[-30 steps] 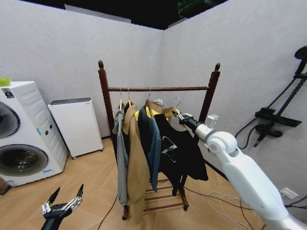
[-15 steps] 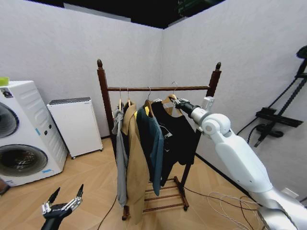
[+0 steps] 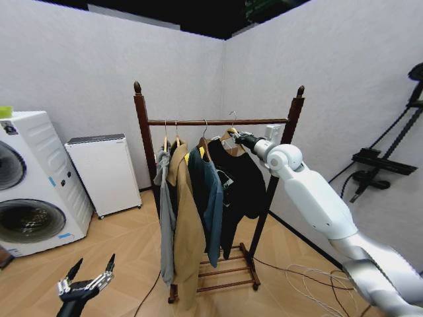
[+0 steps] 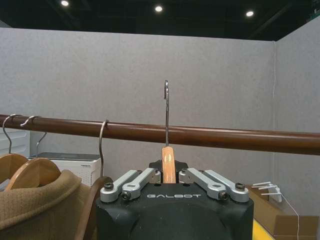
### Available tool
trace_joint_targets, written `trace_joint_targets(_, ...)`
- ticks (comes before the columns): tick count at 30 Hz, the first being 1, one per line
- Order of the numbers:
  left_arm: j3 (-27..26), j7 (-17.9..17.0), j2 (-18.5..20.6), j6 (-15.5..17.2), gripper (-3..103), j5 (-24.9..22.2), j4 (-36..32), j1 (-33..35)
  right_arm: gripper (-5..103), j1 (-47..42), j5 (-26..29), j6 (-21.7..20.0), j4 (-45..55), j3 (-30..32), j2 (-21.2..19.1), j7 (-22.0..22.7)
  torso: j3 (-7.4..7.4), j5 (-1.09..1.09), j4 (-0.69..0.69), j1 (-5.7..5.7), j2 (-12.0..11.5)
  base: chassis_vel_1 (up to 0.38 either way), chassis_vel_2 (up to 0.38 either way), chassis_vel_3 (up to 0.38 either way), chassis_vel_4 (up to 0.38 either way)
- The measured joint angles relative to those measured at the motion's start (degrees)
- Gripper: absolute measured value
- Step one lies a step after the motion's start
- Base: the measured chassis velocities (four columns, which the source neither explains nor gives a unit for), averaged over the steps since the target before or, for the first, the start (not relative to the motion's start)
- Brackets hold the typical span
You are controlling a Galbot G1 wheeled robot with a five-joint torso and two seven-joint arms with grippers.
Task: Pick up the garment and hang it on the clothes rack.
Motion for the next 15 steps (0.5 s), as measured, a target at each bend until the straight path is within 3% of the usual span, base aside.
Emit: trace_joint_targets(15,0.00,0.00,0.00,0.00,100,0.00,0.00,0.00,10,5.47,1.70,-2.81,-5.50,-5.45,3.89,1.72,-0.01,0.00,-0.01,0.00,0.01,0.000,0.000,0.000,0.000)
